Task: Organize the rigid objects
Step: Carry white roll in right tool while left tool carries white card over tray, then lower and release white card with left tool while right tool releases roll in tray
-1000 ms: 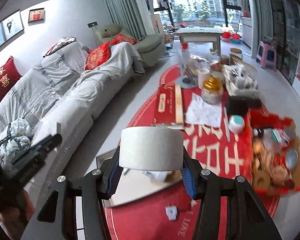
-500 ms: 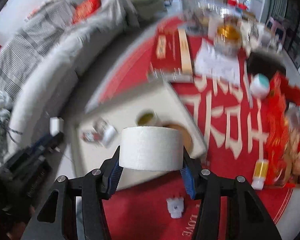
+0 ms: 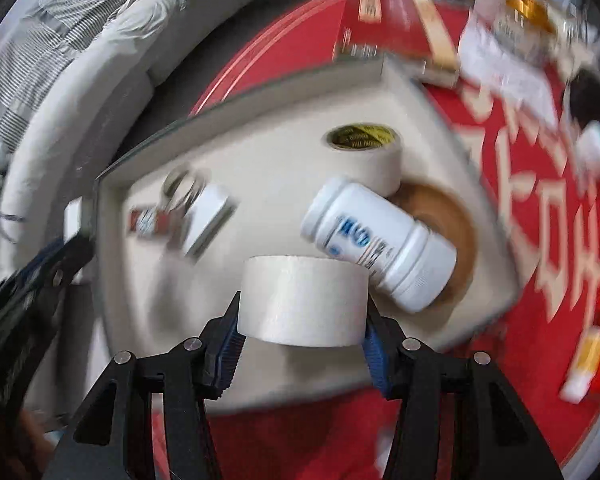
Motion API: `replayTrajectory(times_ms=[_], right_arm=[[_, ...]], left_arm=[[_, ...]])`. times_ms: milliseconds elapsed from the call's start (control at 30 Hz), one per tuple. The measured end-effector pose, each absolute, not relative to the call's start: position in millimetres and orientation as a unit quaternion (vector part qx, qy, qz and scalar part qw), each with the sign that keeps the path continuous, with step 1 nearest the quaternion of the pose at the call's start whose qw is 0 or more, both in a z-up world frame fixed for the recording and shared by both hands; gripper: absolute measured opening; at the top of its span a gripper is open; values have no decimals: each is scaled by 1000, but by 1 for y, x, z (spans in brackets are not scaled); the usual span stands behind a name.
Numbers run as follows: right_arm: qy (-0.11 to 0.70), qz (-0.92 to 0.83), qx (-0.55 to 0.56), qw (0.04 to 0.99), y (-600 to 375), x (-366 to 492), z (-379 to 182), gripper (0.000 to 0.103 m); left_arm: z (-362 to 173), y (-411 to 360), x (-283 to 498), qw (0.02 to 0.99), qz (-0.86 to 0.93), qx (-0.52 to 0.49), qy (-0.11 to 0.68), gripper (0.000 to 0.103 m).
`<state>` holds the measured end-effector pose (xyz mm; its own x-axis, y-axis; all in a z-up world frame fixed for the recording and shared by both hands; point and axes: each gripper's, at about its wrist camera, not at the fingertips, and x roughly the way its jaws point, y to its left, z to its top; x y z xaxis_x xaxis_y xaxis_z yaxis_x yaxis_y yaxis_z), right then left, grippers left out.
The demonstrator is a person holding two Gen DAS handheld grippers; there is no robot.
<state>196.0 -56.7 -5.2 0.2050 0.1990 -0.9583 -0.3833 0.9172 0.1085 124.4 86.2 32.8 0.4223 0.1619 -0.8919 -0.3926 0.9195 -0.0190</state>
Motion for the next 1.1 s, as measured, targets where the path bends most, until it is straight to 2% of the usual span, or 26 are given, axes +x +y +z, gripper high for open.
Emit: replayTrajectory(times_ms=[167, 1100], right_arm=[[576, 192, -122, 785, -49, 200, 3, 54], [574, 196, -128, 785, -51, 198, 4, 54]], left_arm=[[21, 79, 132, 831, 163, -114, 519, 25], [-3, 66, 140, 818, 150, -107, 545, 25]])
